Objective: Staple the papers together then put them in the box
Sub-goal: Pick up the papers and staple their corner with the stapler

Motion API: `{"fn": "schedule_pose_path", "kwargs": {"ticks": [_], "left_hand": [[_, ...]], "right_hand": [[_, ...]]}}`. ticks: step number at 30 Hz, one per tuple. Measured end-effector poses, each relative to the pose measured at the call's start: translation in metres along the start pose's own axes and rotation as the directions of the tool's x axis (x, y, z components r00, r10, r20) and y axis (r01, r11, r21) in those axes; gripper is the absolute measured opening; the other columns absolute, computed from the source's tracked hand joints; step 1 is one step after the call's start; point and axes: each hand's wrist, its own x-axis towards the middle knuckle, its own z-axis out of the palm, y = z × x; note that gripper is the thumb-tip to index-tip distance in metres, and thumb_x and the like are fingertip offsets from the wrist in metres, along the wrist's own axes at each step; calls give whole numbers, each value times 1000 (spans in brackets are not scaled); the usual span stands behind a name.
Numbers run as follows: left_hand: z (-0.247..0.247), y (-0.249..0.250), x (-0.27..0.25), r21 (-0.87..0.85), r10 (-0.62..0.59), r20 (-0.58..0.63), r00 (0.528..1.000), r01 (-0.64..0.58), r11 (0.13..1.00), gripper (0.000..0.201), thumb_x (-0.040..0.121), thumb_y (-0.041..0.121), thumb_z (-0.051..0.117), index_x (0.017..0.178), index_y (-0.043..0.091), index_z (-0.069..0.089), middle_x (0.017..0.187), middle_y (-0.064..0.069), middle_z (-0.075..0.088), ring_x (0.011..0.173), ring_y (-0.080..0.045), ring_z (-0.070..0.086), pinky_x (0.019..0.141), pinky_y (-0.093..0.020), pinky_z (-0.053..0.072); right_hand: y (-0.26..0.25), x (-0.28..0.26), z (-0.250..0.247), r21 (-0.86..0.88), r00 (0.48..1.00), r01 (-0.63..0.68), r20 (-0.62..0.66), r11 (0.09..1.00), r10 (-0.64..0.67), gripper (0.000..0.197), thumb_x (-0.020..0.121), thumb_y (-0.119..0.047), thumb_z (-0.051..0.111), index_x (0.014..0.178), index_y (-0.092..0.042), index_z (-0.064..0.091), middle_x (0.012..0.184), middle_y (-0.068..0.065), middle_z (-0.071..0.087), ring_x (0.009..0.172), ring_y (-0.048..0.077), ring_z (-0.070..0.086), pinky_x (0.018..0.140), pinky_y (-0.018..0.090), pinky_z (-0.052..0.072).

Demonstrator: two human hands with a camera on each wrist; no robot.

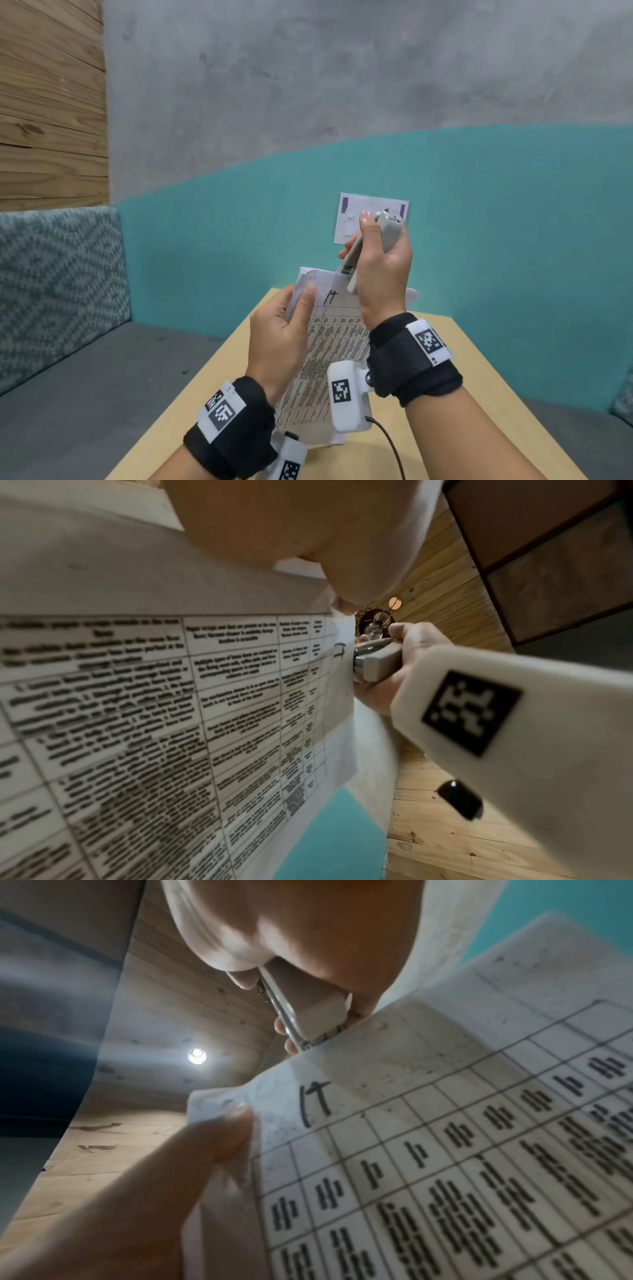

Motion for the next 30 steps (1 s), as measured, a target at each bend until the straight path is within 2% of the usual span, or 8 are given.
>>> {"fn": "schedule_pose_path", "kwargs": {"ticks": [4, 7, 14, 17, 19, 23, 26, 30], "left_hand": [[4, 4, -1, -15, -5, 17, 1000, 5, 1000, 47, 99, 53, 56, 83, 11, 69, 75, -15, 70, 74, -42, 65, 64, -58, 55], [6, 9, -4, -59, -28, 35, 999, 30, 998, 44, 99, 50, 58, 85, 10, 70, 79, -19, 71, 77, -45, 66, 65, -60, 56], [4, 14, 1, -73, -35, 24, 999, 37, 997, 49, 97, 53, 59, 85, 7, 70, 82, -23, 70, 79, -45, 65, 69, -60, 56], [1, 19, 1, -96, -34, 29, 999, 36, 995, 40, 101, 41, 60, 86, 7, 72, 83, -22, 73, 80, -45, 67, 68, -57, 57], [0, 22, 0, -120, -41, 37, 998, 45, 992, 35, 102, 36, 59, 88, 7, 73, 85, -22, 74, 82, -45, 68, 69, -57, 58], [0, 26, 0, -142, -59, 52, 997, 66, 988, 31, 102, 34, 59, 91, 10, 76, 85, -16, 77, 82, -39, 72, 72, -56, 60], [2, 31, 0, -166, -68, 52, 996, 76, 983, 28, 102, 31, 58, 93, 14, 77, 86, -9, 80, 82, -32, 76, 73, -50, 63], [4, 32, -1, -169, -72, 58, 996, 80, 982, 28, 103, 31, 58, 94, 13, 77, 87, -9, 80, 82, -31, 76, 73, -50, 63]], "right_hand": [[3, 4, -7, -40, 1000, -23, -5, 999, 23, 20, 99, -31, 61, 86, -18, 53, 69, 14, 59, 59, 28, 59, 57, 32, 52], [4, 10, -12, -92, 999, -38, -10, 995, 37, 24, 98, -35, 62, 84, -18, 53, 66, 14, 60, 54, 29, 60, 54, 32, 51], [7, 22, -38, -233, 998, -35, -59, 972, 22, 34, 96, -43, 62, 81, -13, 55, 53, 3, 59, 48, 17, 57, 58, 32, 51], [6, 29, -51, -199, 993, -67, -106, 978, 46, 35, 91, -48, 64, 74, -19, 54, 52, 7, 58, 49, 26, 57, 60, 47, 55], [5, 32, -59, -168, 988, -86, -141, 982, 63, 33, 92, -46, 65, 73, -21, 53, 54, 11, 57, 46, 26, 54, 57, 49, 54], [4, 38, -73, -154, 974, -113, -215, 982, 78, 34, 94, -43, 64, 72, -20, 50, 54, 11, 55, 48, 27, 53, 56, 41, 51], [7, 39, -78, -166, 965, -118, -252, 979, 74, 36, 94, -42, 64, 69, -20, 49, 49, -1, 54, 53, 25, 56, 60, 32, 49], [7, 38, -77, -118, 955, -129, -283, 985, 91, 34, 96, -39, 63, 70, -19, 50, 44, -6, 51, 52, 25, 55, 59, 32, 48]]}}
